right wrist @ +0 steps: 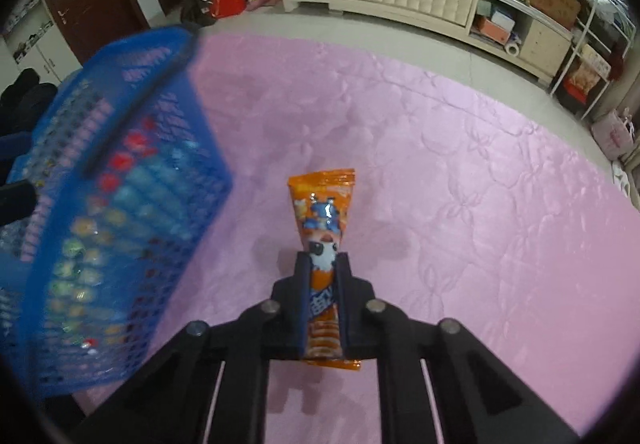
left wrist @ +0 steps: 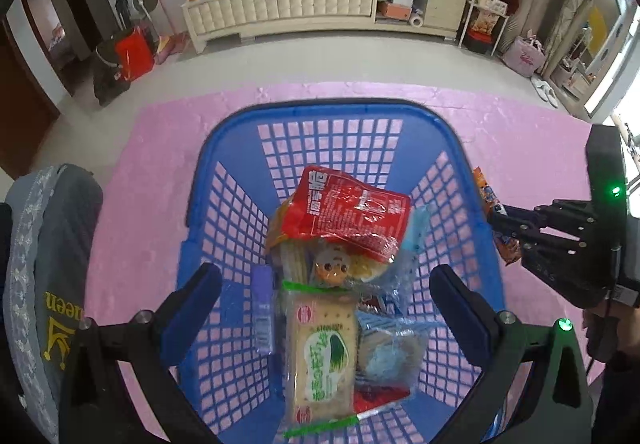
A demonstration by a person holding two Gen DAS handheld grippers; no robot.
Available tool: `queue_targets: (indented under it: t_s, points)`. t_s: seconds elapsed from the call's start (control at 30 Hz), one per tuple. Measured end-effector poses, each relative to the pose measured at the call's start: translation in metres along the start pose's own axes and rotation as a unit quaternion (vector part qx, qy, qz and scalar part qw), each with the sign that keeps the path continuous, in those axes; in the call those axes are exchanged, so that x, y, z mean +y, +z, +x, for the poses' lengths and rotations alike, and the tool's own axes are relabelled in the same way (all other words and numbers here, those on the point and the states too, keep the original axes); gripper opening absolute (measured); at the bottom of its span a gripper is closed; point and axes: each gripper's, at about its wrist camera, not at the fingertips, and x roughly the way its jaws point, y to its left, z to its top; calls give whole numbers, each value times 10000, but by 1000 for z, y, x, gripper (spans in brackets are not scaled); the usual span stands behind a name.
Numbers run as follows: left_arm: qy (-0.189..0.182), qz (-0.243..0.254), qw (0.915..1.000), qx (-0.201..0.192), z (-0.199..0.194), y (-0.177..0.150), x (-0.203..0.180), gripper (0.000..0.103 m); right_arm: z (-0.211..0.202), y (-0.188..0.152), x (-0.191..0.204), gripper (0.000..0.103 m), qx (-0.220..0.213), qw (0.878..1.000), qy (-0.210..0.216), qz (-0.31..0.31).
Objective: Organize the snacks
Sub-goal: 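Close the right tool on the orange tube snack, then carry the orange tube over the basket and open the right tool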
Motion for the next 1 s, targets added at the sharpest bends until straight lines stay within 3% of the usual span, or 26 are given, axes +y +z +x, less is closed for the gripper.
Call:
queue_targets:
  t_s: [0.23, 0.53, 1.0]
  points:
    - [-118, -25, 9995, -300, -42, -19, -1, 103, -56, -16, 29, 15, -235, 9997, 81, -27]
    - [-306, -108, 9970, -702, -99, -40, 3, 103, -125, -11, 60, 15, -619, 9977, -65, -264]
    - [-343, -273, 9927, -1122, -151, -68, 46, 103, -163, -3, 126, 15, -910, 9933, 27, -706]
